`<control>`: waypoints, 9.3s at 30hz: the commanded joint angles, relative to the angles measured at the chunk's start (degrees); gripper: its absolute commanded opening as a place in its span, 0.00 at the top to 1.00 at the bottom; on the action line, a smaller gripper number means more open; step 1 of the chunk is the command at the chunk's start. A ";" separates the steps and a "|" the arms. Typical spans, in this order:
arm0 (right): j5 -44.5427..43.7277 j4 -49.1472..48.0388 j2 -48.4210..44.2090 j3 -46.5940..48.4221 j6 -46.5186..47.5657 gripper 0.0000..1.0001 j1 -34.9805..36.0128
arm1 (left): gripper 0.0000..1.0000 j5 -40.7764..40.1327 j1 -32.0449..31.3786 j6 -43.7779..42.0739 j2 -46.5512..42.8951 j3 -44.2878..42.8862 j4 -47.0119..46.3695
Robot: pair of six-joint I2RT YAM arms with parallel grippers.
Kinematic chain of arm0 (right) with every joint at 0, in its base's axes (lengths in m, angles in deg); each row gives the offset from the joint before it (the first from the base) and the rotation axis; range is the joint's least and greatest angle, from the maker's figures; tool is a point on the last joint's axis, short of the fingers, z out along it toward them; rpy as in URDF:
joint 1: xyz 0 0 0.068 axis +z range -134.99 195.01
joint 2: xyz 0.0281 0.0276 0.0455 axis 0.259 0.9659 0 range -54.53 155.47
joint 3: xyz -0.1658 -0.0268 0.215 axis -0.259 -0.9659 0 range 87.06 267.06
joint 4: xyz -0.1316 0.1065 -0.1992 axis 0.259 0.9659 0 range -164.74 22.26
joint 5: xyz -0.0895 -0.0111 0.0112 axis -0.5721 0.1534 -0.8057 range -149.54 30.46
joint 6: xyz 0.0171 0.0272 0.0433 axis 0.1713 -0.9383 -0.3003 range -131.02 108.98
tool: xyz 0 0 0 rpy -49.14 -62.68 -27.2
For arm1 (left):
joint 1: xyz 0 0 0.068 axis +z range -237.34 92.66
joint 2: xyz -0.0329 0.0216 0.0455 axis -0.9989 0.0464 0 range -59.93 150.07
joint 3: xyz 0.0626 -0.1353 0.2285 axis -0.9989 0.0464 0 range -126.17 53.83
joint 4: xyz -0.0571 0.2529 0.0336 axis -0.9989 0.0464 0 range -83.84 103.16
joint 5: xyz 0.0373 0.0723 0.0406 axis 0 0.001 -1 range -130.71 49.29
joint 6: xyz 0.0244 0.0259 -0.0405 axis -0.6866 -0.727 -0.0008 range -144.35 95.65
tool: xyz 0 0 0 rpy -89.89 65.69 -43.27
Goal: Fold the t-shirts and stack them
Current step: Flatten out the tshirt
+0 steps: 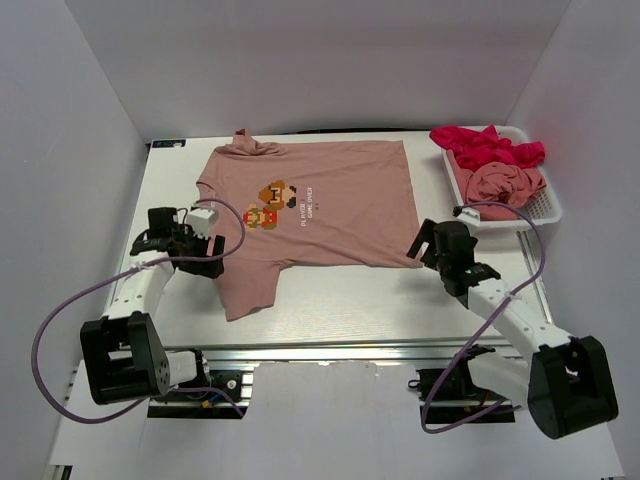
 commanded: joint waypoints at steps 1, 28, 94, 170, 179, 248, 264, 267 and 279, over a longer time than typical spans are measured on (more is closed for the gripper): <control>-2.67 -3.00 3.07 0.59 0.97 0.11 0.16 | 0.09 1.77 0.32 0.81 -1.87 -2.77 -0.65; 18.68 -11.96 40.16 34.24 5.10 0.14 -6.87 | 0.09 0.37 0.93 1.78 6.47 -9.01 -5.12; 42.59 -8.45 90.09 92.79 11.69 0.44 -17.95 | 0.09 5.47 5.94 4.68 23.35 -12.44 -16.02; 45.75 -12.23 83.50 81.98 18.46 1.00 -15.40 | 0.15 12.85 2.25 26.21 77.49 -78.26 -40.02; 45.67 -12.67 84.82 83.56 18.90 1.00 -15.31 | 0.32 13.29 2.16 24.02 78.64 -78.19 -37.30; 44.35 -17.24 83.77 85.58 18.72 1.00 -15.49 | 1.00 9.96 1.72 16.56 76.45 -82.41 -32.20; 43.47 -15.83 77.26 86.46 20.13 1.00 -16.89 | 1.00 8.46 2.60 13.65 67.21 -78.45 -29.30; 43.65 -16.09 76.30 85.06 20.13 1.00 -17.07 | 1.00 8.28 2.69 13.65 66.33 -78.36 -28.95; 44.34 -17.42 75.32 84.79 19.16 1.00 -18.56 | 1.00 6.35 2.86 13.29 64.39 -79.85 -28.86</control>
